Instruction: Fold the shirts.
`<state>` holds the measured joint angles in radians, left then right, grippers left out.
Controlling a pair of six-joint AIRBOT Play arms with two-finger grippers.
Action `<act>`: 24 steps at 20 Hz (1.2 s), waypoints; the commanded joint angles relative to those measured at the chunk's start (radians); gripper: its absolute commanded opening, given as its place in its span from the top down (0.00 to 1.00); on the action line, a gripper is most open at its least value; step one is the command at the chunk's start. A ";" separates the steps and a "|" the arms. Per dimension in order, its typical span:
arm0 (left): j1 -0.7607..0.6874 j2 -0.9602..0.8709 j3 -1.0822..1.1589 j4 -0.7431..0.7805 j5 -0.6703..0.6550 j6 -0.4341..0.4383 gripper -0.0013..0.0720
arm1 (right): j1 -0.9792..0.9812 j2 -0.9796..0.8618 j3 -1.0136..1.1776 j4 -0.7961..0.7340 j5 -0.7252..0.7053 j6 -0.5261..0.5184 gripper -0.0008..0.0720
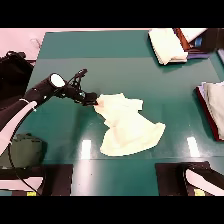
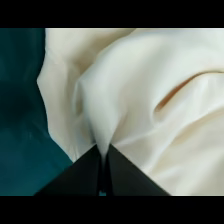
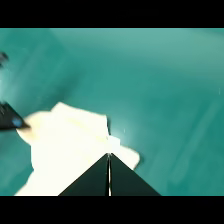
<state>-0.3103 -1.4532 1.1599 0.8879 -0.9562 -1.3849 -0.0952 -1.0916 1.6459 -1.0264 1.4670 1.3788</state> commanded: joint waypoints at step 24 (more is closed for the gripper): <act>0.008 0.427 0.486 0.259 -0.023 0.006 0.95 | 0.029 0.294 -0.360 -0.241 -0.126 0.021 0.97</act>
<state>-0.3031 -1.1694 1.4879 1.0370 -0.9821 -1.3796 -0.0765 -0.9058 1.0130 -1.1709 1.2968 1.3796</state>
